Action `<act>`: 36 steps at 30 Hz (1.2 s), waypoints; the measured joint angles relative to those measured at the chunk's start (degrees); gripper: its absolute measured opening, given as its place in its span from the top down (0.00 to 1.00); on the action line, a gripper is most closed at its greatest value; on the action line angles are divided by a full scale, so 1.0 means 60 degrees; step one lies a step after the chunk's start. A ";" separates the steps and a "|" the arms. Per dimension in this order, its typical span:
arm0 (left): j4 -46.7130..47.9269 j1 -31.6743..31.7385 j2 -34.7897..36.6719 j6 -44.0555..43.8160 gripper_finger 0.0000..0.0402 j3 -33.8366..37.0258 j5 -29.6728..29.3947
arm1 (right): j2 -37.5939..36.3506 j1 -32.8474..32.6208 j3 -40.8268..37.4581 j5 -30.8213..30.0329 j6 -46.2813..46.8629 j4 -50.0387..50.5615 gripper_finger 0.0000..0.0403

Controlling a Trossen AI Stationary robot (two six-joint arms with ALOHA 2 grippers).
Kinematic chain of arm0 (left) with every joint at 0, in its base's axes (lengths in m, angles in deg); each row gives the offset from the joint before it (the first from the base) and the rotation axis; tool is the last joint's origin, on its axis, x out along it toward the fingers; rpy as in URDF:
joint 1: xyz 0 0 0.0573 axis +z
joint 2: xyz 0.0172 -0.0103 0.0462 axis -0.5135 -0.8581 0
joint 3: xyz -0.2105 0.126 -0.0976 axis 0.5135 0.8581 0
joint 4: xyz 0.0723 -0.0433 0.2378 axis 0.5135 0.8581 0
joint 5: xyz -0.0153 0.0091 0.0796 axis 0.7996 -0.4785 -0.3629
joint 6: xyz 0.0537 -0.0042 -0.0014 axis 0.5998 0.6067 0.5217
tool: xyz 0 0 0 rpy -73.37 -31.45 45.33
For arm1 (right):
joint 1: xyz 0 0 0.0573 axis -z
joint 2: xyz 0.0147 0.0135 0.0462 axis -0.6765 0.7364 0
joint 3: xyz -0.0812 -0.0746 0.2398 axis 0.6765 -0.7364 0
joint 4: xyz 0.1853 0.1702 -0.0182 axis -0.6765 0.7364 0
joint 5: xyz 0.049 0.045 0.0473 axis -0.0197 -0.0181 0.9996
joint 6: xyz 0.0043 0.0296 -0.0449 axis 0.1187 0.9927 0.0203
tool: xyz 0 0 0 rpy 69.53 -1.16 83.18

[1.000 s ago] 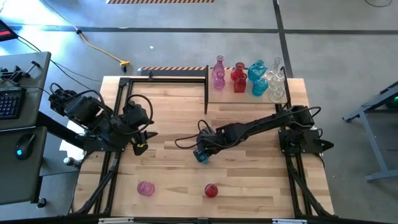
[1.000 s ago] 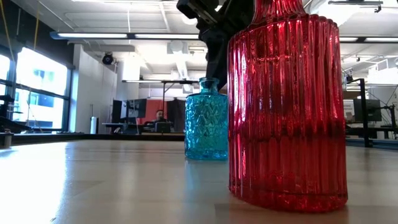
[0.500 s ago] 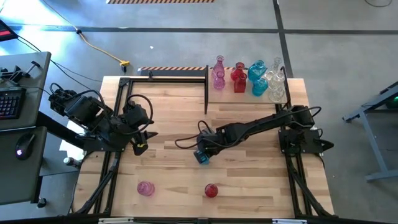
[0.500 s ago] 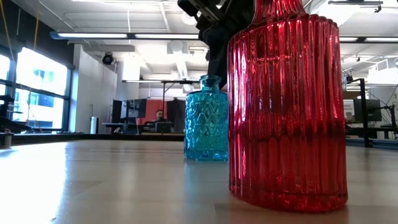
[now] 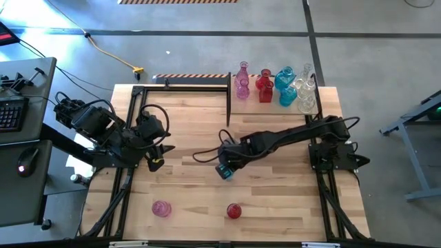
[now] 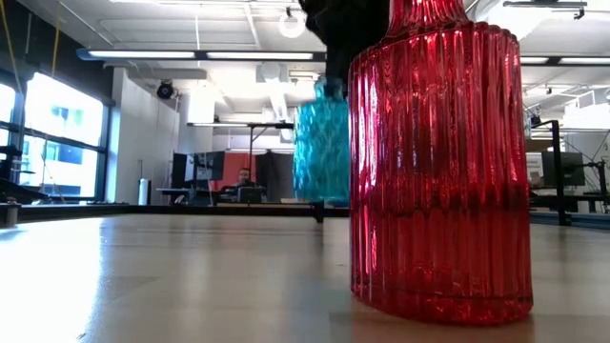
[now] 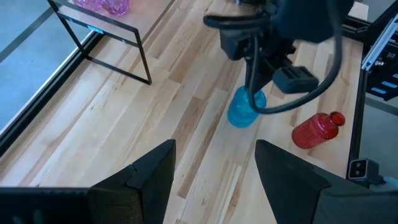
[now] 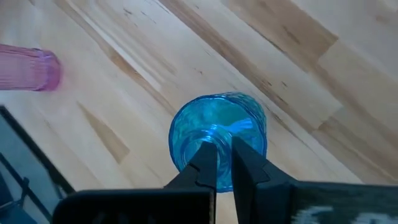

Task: Sort vases onto shelf
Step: Put the blue vase on the shelf aligned with the blue vases

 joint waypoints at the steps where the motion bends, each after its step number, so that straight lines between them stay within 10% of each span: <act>1: 0.0000 0.0000 0.0000 0.0000 0.47 0.0000 -0.0001 | -0.0012 0.0005 0.0150 -0.0035 -0.0093 0.0095 1.00; 36: 0.0000 0.0011 0.0000 0.0015 0.47 0.0000 -0.0023 | -0.0030 0.1377 0.6590 -0.1137 -0.2746 0.6526 1.00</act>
